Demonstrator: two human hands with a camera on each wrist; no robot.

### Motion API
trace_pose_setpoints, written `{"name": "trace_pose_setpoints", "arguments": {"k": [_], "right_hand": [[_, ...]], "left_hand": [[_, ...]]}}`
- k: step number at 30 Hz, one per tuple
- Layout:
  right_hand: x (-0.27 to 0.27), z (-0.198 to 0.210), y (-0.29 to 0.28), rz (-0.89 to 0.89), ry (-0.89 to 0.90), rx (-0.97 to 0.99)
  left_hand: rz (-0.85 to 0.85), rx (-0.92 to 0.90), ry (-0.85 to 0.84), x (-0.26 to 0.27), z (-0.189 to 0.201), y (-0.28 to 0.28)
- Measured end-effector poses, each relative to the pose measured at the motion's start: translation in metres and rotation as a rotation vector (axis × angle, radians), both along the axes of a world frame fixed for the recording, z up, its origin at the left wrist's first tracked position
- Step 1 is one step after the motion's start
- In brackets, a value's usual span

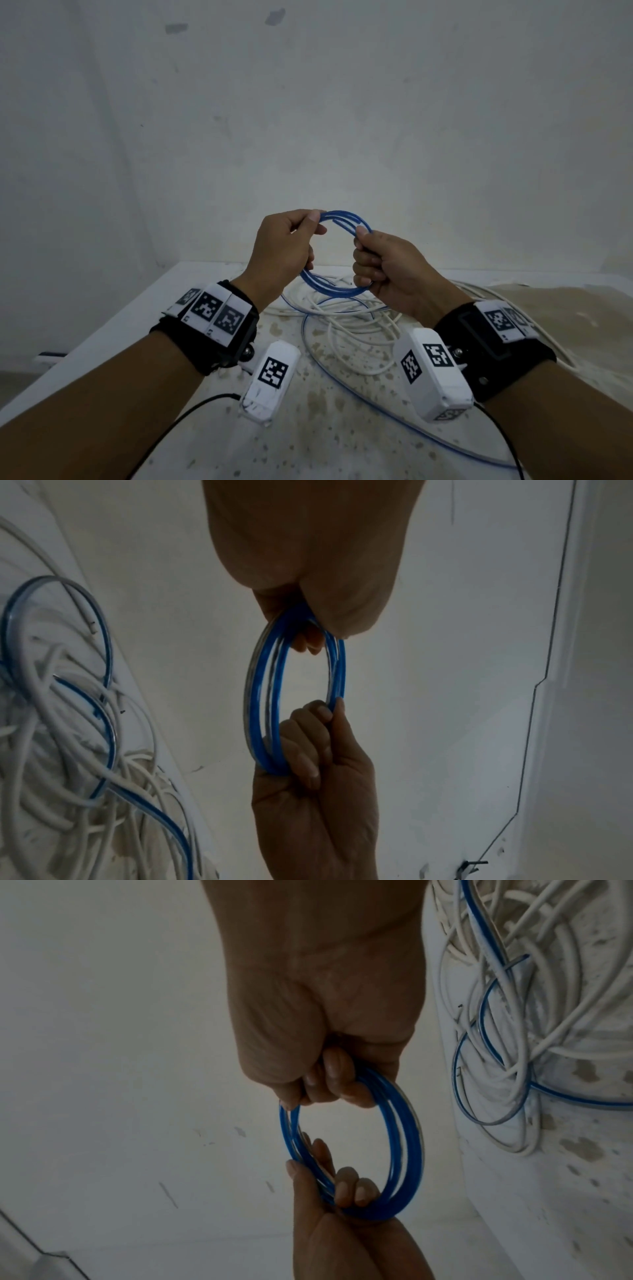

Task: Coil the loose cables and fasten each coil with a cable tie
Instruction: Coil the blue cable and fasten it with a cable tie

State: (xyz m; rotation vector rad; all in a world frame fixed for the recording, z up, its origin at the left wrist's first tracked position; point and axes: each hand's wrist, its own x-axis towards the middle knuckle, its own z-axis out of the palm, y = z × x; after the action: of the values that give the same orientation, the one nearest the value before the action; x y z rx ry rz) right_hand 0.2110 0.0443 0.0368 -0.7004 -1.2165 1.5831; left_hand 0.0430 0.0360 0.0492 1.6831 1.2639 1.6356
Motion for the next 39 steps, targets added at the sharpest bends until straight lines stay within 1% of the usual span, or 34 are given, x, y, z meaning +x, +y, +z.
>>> {"name": "trace_pose_setpoints", "arguments": {"k": [4,6,8,11,16,20,23,27,32,36,39], "right_hand": [[0.001,0.000,0.000,0.049,-0.107,0.056],[0.002,-0.001,0.000,0.059,-0.119,0.065],[0.003,-0.003,0.001,0.059,-0.119,0.066],[0.002,-0.007,0.001,0.048,-0.127,0.057],[0.000,-0.003,-0.002,0.032,-0.159,0.046],[0.001,-0.003,0.001,-0.025,-0.058,-0.075],[-0.001,-0.005,0.002,-0.062,-0.042,-0.091],[-0.001,-0.004,0.002,-0.074,-0.077,-0.068],[-0.004,-0.002,0.001,-0.074,-0.098,-0.074],[-0.006,-0.001,0.002,-0.125,-0.177,-0.029],[-0.004,-0.003,0.000,-0.120,-0.208,-0.017]], "left_hand": [[-0.056,0.009,0.123,-0.005,0.002,0.001],[-0.087,0.001,0.164,-0.007,0.003,0.001],[-0.076,-0.003,0.209,-0.009,0.005,-0.001],[-0.056,0.009,0.321,-0.010,0.008,-0.003],[-0.051,0.105,0.472,-0.009,0.008,-0.002],[-0.046,0.101,0.486,-0.009,0.005,-0.001],[-0.056,0.099,0.482,-0.007,0.003,0.000],[-0.051,0.098,0.472,-0.006,0.002,0.001],[0.030,0.134,0.513,-0.002,0.002,0.001],[0.036,0.088,0.499,0.001,0.002,0.000],[0.010,0.055,0.494,0.001,0.003,0.000]]}}
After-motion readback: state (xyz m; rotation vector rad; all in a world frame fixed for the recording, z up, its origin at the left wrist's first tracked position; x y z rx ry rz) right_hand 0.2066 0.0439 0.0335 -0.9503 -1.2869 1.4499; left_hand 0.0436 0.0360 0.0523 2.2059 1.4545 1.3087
